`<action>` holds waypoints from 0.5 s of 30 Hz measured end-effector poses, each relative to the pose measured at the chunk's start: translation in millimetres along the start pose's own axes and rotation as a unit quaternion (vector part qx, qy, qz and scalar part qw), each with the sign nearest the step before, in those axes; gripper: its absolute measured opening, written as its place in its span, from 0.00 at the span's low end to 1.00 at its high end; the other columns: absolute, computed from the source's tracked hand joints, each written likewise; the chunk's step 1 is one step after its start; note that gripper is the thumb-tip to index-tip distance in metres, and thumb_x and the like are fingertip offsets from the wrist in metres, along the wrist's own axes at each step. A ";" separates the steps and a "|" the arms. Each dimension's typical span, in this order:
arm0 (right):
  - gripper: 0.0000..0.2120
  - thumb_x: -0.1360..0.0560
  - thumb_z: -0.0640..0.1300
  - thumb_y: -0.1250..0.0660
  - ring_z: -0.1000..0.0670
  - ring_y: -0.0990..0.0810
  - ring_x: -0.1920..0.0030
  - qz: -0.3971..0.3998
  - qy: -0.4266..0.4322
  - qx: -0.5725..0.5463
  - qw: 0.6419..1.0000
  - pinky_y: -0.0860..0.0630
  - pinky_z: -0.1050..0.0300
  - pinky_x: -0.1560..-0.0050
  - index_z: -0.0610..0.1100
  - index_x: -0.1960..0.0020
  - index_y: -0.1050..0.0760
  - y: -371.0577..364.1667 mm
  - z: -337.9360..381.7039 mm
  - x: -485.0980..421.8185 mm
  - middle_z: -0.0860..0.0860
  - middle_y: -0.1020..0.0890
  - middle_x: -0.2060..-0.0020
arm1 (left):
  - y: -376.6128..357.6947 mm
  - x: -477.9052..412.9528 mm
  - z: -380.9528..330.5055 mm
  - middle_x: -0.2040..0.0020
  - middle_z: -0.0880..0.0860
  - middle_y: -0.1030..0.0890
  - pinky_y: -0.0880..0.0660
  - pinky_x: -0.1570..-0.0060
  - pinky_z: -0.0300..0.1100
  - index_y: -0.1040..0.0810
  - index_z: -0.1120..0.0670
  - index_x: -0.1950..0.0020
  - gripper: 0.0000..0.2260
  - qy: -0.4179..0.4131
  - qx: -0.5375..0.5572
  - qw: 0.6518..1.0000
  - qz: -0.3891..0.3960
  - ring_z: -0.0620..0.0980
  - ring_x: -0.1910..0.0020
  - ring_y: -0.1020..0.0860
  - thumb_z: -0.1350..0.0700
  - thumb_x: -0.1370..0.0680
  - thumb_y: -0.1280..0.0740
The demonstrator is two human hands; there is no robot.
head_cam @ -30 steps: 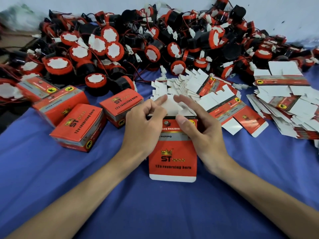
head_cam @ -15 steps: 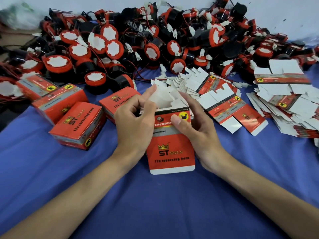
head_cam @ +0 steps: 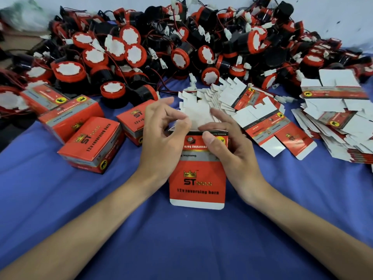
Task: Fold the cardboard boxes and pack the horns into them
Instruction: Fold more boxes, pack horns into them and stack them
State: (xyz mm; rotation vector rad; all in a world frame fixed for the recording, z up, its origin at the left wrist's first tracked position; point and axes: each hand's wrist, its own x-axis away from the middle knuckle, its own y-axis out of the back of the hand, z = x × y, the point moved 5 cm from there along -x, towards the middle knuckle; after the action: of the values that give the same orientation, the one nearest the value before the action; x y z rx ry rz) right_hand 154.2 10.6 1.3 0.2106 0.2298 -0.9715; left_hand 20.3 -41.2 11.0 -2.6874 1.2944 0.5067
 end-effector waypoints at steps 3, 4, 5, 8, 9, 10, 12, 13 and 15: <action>0.08 0.26 0.48 0.35 0.66 0.26 0.40 0.027 -0.019 -0.034 0.999 0.27 0.70 0.46 0.54 0.48 0.24 -3.0 0.6 -2.5 0.72 0.21 0.50 | -1.1 -0.4 -2.1 0.48 0.53 0.24 0.28 0.57 0.30 0.28 0.49 0.53 0.07 0.002 0.042 0.999 0.011 0.40 0.54 0.23 0.59 0.28 0.36; 0.09 0.26 0.47 0.36 0.64 0.23 0.44 0.029 -0.023 -0.051 0.998 0.25 0.68 0.50 0.54 0.45 0.26 -2.9 -0.3 -2.3 0.70 0.21 0.51 | -1.9 -0.5 -3.8 0.52 0.51 0.23 0.28 0.58 0.32 0.28 0.49 0.53 0.07 0.000 0.043 0.999 0.018 0.41 0.55 0.24 0.60 0.27 0.37; 0.11 0.26 0.47 0.37 0.61 0.21 0.47 0.024 -0.024 -0.057 0.998 0.24 0.65 0.51 0.54 0.44 0.28 -2.8 -1.0 -1.6 0.67 0.21 0.50 | -2.0 -0.6 -4.8 0.54 0.51 0.23 0.28 0.58 0.34 0.28 0.50 0.55 0.06 -0.001 0.035 0.999 0.021 0.42 0.57 0.24 0.61 0.28 0.37; 0.13 0.27 0.49 0.36 0.54 0.22 0.45 0.012 -0.020 -0.054 0.998 0.22 0.55 0.47 0.59 0.44 0.33 -4.7 -2.1 -0.3 0.60 0.25 0.42 | 0.5 -0.1 -4.7 0.58 0.55 0.24 0.27 0.57 0.44 0.27 0.52 0.62 0.04 0.001 0.005 1.000 0.001 0.49 0.58 0.24 0.59 0.29 0.38; 0.15 0.28 0.50 0.35 0.54 0.22 0.45 0.008 -0.024 -0.064 0.998 0.22 0.55 0.47 0.60 0.43 0.33 -5.0 -3.0 -0.4 0.60 0.25 0.42 | 1.0 0.5 -5.2 0.59 0.55 0.24 0.27 0.57 0.46 0.27 0.52 0.63 0.04 0.001 0.000 1.000 -0.003 0.50 0.59 0.25 0.59 0.29 0.38; 0.16 0.28 0.50 0.34 0.56 0.21 0.47 0.004 -0.032 -0.076 0.997 0.22 0.57 0.48 0.61 0.43 0.33 -4.5 -4.3 -0.6 0.61 0.25 0.42 | 1.3 0.9 -5.8 0.60 0.54 0.24 0.28 0.58 0.45 0.26 0.52 0.63 0.04 -0.003 -0.006 1.000 -0.007 0.49 0.60 0.25 0.59 0.29 0.37; 0.18 0.29 0.50 0.34 0.58 0.21 0.48 0.004 -0.046 -0.090 0.995 0.22 0.60 0.51 0.63 0.42 0.32 -3.9 -5.8 -1.5 0.62 0.24 0.44 | 2.1 1.2 -8.4 0.62 0.50 0.23 0.29 0.60 0.37 0.25 0.51 0.61 0.04 -0.017 -0.020 1.000 -0.013 0.43 0.62 0.25 0.59 0.29 0.37; 0.18 0.29 0.50 0.33 0.59 0.20 0.48 0.007 -0.049 -0.096 0.994 0.22 0.61 0.52 0.63 0.41 0.30 -4.0 -6.3 -2.0 0.63 0.23 0.45 | 2.1 1.3 -9.2 0.62 0.49 0.23 0.29 0.60 0.34 0.25 0.51 0.60 0.04 -0.021 -0.024 0.999 -0.014 0.42 0.62 0.25 0.59 0.29 0.37; 0.17 0.30 0.49 0.32 0.58 0.20 0.47 0.011 -0.055 -0.114 0.992 0.23 0.63 0.53 0.60 0.42 0.27 -3.3 -7.3 -2.3 0.63 0.21 0.46 | 1.5 1.4 -9.8 0.60 0.50 0.21 0.28 0.59 0.34 0.23 0.52 0.59 0.05 -0.025 -0.026 0.999 -0.008 0.42 0.61 0.24 0.59 0.28 0.37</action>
State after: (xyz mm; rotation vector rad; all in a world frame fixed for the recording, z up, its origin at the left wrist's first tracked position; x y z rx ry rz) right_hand 149.4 12.6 -5.4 -0.0492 0.2344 -0.9242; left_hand 22.4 -45.6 19.8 -2.7071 1.2620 0.6105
